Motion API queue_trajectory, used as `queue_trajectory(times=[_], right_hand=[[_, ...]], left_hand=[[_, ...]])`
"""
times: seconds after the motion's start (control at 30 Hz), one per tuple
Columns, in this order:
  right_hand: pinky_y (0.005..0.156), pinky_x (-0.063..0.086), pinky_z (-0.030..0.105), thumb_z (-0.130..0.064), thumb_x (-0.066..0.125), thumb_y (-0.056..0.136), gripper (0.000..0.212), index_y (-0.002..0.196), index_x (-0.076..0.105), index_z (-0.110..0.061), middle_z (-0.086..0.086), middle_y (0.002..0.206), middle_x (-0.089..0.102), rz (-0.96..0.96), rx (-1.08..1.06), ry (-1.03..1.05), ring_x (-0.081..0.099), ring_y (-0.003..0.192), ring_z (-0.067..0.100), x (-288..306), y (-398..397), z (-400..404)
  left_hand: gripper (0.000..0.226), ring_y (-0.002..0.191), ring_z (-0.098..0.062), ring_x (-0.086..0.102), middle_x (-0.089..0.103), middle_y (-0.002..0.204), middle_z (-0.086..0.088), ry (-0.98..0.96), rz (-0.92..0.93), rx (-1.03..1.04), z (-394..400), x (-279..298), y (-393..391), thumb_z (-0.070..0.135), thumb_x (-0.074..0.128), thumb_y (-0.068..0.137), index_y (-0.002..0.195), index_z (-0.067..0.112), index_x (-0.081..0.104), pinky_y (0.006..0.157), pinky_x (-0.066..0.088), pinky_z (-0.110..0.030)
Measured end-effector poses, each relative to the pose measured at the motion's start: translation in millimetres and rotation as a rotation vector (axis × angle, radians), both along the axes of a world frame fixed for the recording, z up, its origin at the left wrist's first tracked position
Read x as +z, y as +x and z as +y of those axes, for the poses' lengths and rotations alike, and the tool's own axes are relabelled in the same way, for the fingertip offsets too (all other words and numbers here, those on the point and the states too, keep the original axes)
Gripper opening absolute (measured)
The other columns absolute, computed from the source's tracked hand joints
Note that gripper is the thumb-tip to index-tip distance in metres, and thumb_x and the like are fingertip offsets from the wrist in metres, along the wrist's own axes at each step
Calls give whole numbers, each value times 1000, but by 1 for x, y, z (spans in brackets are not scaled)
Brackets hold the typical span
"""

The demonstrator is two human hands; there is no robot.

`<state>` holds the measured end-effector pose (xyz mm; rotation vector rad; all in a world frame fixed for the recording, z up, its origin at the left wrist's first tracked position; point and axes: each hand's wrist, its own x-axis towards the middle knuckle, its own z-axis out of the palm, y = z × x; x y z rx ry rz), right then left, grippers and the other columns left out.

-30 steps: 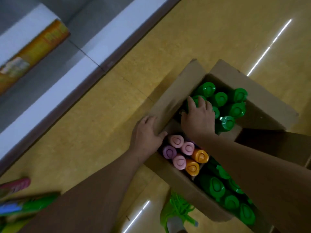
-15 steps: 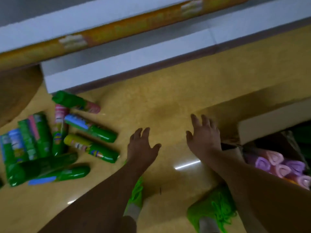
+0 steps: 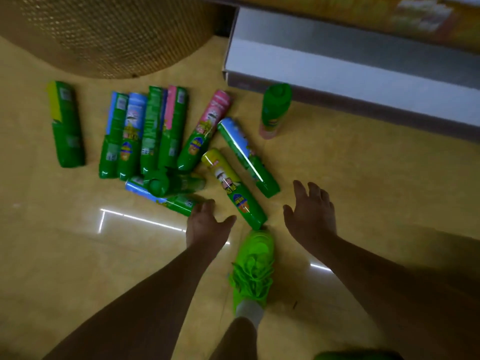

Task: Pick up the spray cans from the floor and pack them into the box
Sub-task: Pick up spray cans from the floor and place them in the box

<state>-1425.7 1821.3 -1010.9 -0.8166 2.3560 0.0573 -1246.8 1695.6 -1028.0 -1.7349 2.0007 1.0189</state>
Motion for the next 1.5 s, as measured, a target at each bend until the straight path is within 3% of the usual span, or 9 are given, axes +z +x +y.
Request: queue_trajectory(times=[0.1, 0.23, 0.37, 0.57, 0.77, 0.93, 1.03, 1.2, 1.5], right_hand=[[99, 41, 44, -39, 58, 92, 65, 149, 35, -17, 16, 145, 40, -35, 57, 10, 40, 128, 35, -22, 22, -32], [96, 42, 43, -39, 61, 90, 64, 146, 38, -17, 15, 138, 46, -61, 101, 45, 44, 124, 35, -56, 44, -58], [97, 45, 42, -43, 68, 86, 76, 149, 34, -16, 18, 134, 50, -186, 67, 58, 47, 123, 38, -94, 65, -73], [96, 49, 43, -46, 80, 76, 95, 148, 29, -11, 20, 132, 55, -277, -88, 130, 55, 118, 38, -143, 81, -83], [94, 49, 44, -36, 80, 78, 92, 146, 26, -8, 19, 132, 54, -202, -94, 150, 55, 118, 38, -171, 89, -85], [89, 48, 39, -41, 81, 69, 76, 129, 49, -7, 16, 125, 59, -160, -114, 156, 56, 114, 35, -174, 90, -85], [81, 46, 34, -50, 82, 64, 70, 116, 60, -9, 14, 113, 64, -203, -122, 131, 59, 105, 32, -167, 87, -82], [78, 50, 35, -57, 81, 58, 73, 113, 61, -12, 11, 106, 64, -281, -177, 37, 62, 97, 31, -145, 83, -74], [67, 44, 30, -64, 73, 61, 69, 105, 65, -11, 13, 99, 62, -400, -357, -48, 63, 92, 32, -80, 68, -35]], left_hand=[[56, 116, -32, 57, 65, 119, -13, 45, -4, 203, -26, -21, 17, 48, 81, 74, 119, 18, 67, 96, 44, -34], [76, 120, -34, 57, 63, 126, -19, 48, 29, 452, -49, -41, 33, 44, 84, 73, 135, 10, 56, 99, 44, -36], [74, 108, -30, 62, 68, 113, -7, -100, 180, 610, -57, -56, 47, 42, 92, 54, 117, 17, 61, 93, 50, -39], [55, 87, -9, 66, 65, 84, 21, -159, 305, 740, -66, -71, 38, 34, 97, 53, 98, 22, 68, 81, 51, -20], [56, 89, -5, 63, 69, 94, 13, -197, 338, 911, -72, -82, 27, 32, 96, 58, 107, 17, 73, 65, 37, 6], [51, 86, 0, 60, 68, 92, 13, -231, 291, 877, -75, -83, 28, 33, 94, 62, 106, 17, 75, 67, 36, 2], [58, 96, -13, 66, 74, 101, 6, -254, 217, 841, -74, -80, 28, 43, 92, 60, 109, 17, 72, 72, 38, -8], [64, 99, -19, 68, 75, 102, 2, -286, 184, 777, -58, -69, 27, 47, 90, 57, 109, 16, 70, 82, 51, -23], [62, 97, -24, 68, 75, 99, -1, -314, 220, 428, -17, -15, 2, 40, 91, 62, 114, 16, 67, 68, 37, -18]])
